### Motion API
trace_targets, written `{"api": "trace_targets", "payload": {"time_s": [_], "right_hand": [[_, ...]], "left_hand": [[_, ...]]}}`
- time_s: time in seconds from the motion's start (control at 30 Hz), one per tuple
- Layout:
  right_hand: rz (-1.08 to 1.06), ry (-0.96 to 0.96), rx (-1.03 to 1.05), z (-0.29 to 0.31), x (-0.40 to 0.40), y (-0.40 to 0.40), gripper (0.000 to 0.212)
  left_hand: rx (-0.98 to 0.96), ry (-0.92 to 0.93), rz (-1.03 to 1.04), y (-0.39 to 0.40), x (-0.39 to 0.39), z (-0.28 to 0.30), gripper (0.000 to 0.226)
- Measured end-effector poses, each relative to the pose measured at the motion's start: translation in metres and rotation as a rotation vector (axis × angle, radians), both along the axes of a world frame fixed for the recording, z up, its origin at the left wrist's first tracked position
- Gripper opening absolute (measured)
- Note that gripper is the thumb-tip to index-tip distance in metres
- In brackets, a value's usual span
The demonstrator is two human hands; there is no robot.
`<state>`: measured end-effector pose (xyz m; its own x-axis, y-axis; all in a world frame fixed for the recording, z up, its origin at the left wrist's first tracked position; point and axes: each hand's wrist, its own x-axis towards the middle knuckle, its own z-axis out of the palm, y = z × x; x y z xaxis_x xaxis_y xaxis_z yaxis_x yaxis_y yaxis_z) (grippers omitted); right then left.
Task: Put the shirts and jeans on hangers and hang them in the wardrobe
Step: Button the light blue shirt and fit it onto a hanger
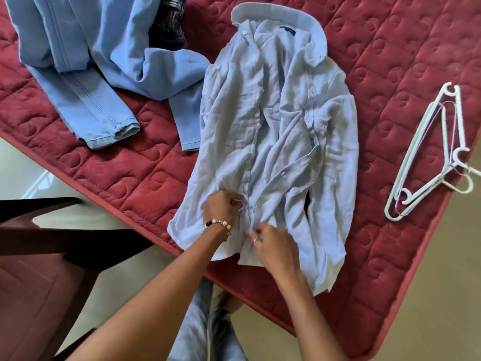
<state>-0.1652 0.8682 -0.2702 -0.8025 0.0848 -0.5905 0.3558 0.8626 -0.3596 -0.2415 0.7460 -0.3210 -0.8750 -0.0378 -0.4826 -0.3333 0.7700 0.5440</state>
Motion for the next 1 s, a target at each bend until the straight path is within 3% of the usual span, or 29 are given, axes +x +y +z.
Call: {"api": "trace_targets", "payload": {"time_s": [0.13, 0.33, 0.47, 0.6, 0.8, 1.0], "right_hand": [[-0.345, 0.191, -0.100, -0.018, -0.029, -0.002, 0.025], [-0.373, 0.173, 0.106, -0.048, -0.038, -0.024, 0.037], [-0.424, 0.202, 0.158, -0.057, -0.033, -0.025, 0.023], [-0.571, 0.373, 0.033, -0.057, -0.028, -0.028, 0.018], [-0.525, 0.569, -0.060, -0.056, -0.020, -0.032, 0.007], [-0.565, 0.593, -0.234, -0.059, -0.019, -0.020, 0.014]], "left_hand": [[-0.087, 0.004, 0.010, 0.003, -0.002, -0.004, 0.012], [-0.163, -0.031, -0.009, 0.005, -0.007, -0.009, 0.011], [-0.151, -0.085, -0.044, 0.005, -0.012, -0.012, 0.011], [-0.054, -0.139, -0.021, 0.003, -0.013, -0.010, 0.010], [0.070, -0.165, -0.073, -0.002, -0.015, 0.002, 0.008], [0.087, -0.180, -0.140, 0.001, -0.018, 0.007, 0.010]]}}
